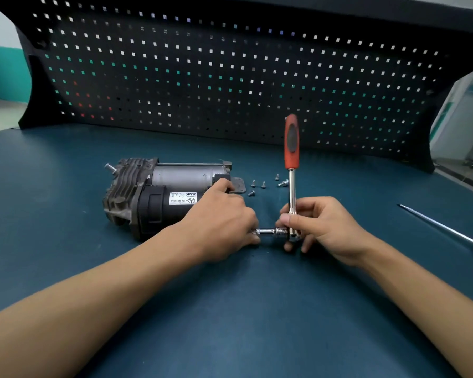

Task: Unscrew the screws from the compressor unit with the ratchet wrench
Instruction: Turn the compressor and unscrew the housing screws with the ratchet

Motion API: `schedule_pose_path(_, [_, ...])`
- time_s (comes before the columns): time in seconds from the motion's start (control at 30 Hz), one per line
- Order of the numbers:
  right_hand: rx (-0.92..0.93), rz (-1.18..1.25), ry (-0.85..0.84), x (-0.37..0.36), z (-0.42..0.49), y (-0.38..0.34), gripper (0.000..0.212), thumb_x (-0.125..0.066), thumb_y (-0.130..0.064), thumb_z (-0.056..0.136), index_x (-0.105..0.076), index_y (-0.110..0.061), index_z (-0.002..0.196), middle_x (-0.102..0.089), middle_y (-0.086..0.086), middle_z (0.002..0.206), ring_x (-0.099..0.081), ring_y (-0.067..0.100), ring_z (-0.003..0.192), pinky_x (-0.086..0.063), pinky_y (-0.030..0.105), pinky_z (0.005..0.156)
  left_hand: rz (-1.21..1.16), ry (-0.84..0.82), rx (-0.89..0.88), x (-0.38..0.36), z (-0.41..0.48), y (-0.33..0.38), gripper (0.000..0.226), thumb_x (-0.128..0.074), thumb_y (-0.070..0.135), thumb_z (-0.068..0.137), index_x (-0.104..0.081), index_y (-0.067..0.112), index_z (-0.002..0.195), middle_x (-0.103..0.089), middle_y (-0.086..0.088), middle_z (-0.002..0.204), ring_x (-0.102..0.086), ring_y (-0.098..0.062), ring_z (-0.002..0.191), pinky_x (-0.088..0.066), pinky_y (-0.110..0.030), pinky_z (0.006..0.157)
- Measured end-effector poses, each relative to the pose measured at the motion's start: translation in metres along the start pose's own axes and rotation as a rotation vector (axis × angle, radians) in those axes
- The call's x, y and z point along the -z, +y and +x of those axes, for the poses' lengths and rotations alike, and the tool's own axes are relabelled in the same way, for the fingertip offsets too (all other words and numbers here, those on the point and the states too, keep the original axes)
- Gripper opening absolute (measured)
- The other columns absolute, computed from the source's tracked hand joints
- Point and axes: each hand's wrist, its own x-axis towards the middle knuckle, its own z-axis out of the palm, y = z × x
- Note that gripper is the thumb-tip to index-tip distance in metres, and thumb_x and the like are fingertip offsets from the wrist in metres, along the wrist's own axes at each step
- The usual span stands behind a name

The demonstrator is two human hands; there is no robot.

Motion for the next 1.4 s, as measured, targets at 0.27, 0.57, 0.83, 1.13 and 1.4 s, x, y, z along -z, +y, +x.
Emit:
schedule_pose_path(0.27, [-0.136, 0.04, 0.008, -0.004, 0.002, 0.002, 0.021, -0.068, -0.022, 0.092, -0.063, -0.004, 0.082, -0.063, 0.008, 0.069, -0.061, 0.02, 0.045, -0.039, 0.021, 0.037, -0.001, 0.031, 0.01, -0.001, 0.001, -0.001, 0.045, -0.038, 0.057, 0.097, -0.069, 0.025, 0.09, -0.069, 0.002, 0.079, -0.061, -0.02, 0.087, -0.025, -0.037, 0.095])
schedule_pose_path(0.57, [-0.071, 0.025, -0.041, 0.0, -0.003, -0.004, 0.045, -0.082, -0.033, 0.063, -0.069, -0.01, 0.099, -0.075, 0.012, 0.092, -0.072, 0.03, 0.062, -0.05, 0.023, 0.045, 0.025, 0.049, -0.015, -0.004, -0.001, -0.002, 0.041, -0.042, 0.06, 0.096, -0.064, 0.027, 0.085, -0.069, 0.004, 0.078, -0.062, -0.021, 0.088, -0.025, -0.038, 0.096])
schedule_pose_path(0.83, [0.051, -0.082, -0.076, 0.006, -0.006, -0.003, 0.017, -0.081, -0.01, 0.078, -0.074, -0.016, 0.093, -0.076, 0.006, 0.093, -0.072, 0.022, 0.071, -0.054, 0.025, 0.055, 0.024, 0.057, -0.017, -0.005, -0.002, -0.003, 0.041, -0.043, 0.061, 0.095, -0.064, 0.027, 0.086, -0.069, 0.004, 0.079, -0.062, -0.02, 0.09, -0.027, -0.038, 0.097])
schedule_pose_path(1.13, [0.099, -0.069, -0.159, 0.005, -0.007, -0.006, 0.021, -0.081, 0.004, 0.072, -0.08, -0.016, 0.079, -0.072, 0.015, 0.083, -0.064, 0.014, 0.072, -0.054, 0.022, 0.068, 0.002, 0.037, -0.009, -0.004, 0.0, -0.003, 0.042, -0.043, 0.062, 0.094, -0.065, 0.026, 0.089, -0.069, 0.004, 0.081, -0.061, -0.019, 0.092, -0.027, -0.037, 0.098])
schedule_pose_path(1.4, [0.123, -0.136, -0.18, 0.005, -0.009, -0.008, 0.024, -0.079, 0.011, 0.074, -0.075, -0.012, 0.075, -0.077, 0.004, 0.091, -0.067, 0.014, 0.079, -0.054, 0.019, 0.074, 0.009, 0.027, -0.005, -0.003, 0.0, -0.003, 0.044, -0.041, 0.062, 0.094, -0.067, 0.026, 0.091, -0.07, 0.004, 0.082, -0.061, -0.019, 0.094, -0.025, -0.037, 0.098])
